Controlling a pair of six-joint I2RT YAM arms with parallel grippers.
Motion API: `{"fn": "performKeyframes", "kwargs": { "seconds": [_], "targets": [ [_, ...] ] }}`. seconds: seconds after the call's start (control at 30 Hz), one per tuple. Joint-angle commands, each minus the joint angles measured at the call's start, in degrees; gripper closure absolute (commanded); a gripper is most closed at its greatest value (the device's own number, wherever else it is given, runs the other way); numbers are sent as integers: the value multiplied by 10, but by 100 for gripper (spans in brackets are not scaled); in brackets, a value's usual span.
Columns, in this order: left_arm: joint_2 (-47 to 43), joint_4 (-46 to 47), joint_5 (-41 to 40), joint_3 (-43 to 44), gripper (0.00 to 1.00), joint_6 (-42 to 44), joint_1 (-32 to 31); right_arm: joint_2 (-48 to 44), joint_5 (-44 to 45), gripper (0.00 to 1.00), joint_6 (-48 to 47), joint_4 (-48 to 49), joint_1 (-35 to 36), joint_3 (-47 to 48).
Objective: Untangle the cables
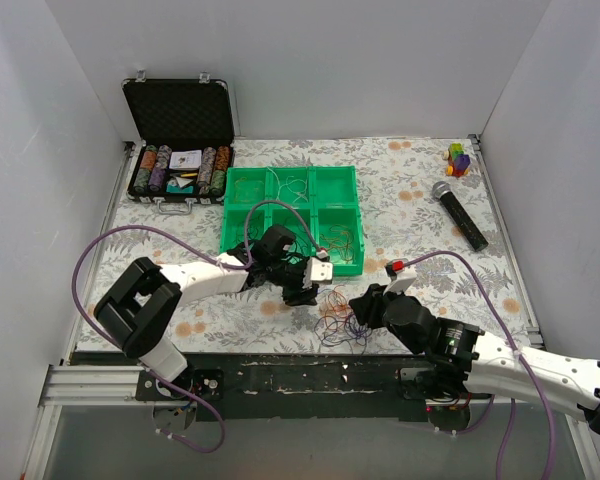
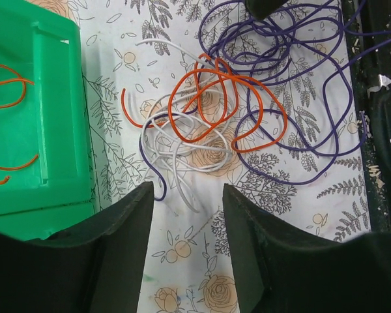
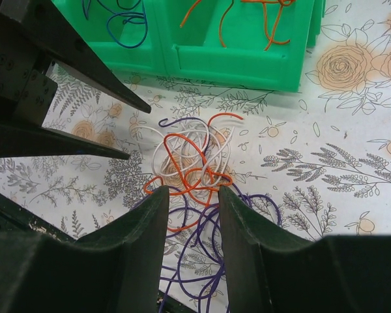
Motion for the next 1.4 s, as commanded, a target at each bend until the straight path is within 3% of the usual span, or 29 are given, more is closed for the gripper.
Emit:
{"fn": "performKeyframes", "kwargs": {
  "seconds": [0.0,0.1,0.23,0.27,0.37,0.53,0.67,0.83,0.97,1.23,1.37],
  "targets": [
    [3,17,3,18,56,5,-5,-11,9,55,5,5,-2,14],
    [7,17,7,17,70,9,-9,-12,13,56,5,3,-2,13],
    [1,9,5,21,98,17,-14,-6,9,55,6,16,-2,9],
    [-2,7,1,24,100,17,-14,-2,4,55,6,25,-3,6],
    [-15,-10,-14,46,100,10,-14,25,-11,52,4,62,-1,2],
    [-56,-57,-37,83,100,-5,-15,91,-38,36,11,103,-2,-1],
    [-88,-95,-46,90,100,-13,-15,124,-50,33,5,140,-1,-3],
    [-121,-135,-51,88,100,-39,-15,171,-41,34,10,179,-3,-12],
    [-148,-158,-59,106,100,-59,-14,236,-23,40,32,187,-1,-9],
    [-157,-226,-153,260,100,-78,-15,277,-43,38,57,194,-3,-36],
    [-152,-264,-188,343,100,-84,-14,294,-50,43,71,175,-2,-34]
  ]
}}
